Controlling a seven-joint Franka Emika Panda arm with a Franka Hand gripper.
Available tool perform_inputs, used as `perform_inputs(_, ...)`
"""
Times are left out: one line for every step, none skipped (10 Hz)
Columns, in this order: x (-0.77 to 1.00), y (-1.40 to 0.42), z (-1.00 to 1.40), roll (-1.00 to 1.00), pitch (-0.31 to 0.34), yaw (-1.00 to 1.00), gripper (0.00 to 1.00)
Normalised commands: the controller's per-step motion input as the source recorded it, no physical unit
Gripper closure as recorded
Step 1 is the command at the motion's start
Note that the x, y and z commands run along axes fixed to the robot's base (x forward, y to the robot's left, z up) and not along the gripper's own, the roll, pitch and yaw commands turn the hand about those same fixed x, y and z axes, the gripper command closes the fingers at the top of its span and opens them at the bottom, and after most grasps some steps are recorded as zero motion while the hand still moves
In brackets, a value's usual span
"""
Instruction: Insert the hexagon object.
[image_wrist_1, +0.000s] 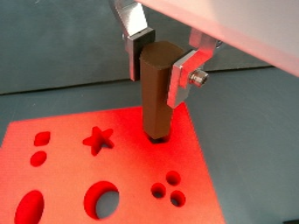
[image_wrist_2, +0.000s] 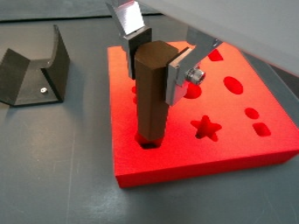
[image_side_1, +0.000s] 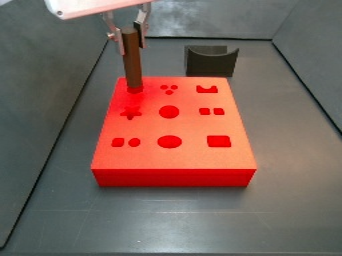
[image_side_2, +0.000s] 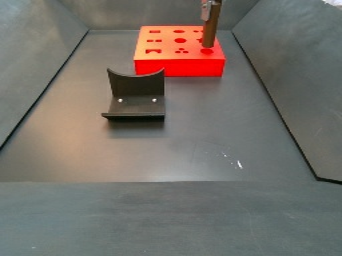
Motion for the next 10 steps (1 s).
perform_inputs(0.16,0.0,-0.19,0.11,0.0,0.16,1.0)
perform_inputs(0.12,0.0,-0.24,0.16,0.0,0.13,1.0)
perform_inputs(0.03,0.0,-0.31,0.25,0.009,0.0,1.0)
perform_inputs(0.01,-0.04,-0.23,0.21,0.016,-0.07,1.0)
perform_inputs(0.25,-0.13,-0.08,0.13,0.011,-0.04,1.0)
perform_inputs(0.23,-0.09,-0.08,0.1,0.0,-0.06,1.0)
perform_inputs(0.2,-0.07,-0.1,0.12,0.026,-0.13,1.0)
perform_inputs(0.05,0.0,-0.1,0.14,0.046,-0.22,1.0)
perform_inputs(-0.13,0.0,0.0,0.06,0.024,-0.2,1.0)
perform_inputs(-0.31,0.0,0.14,0.03,0.0,-0.24,1.0)
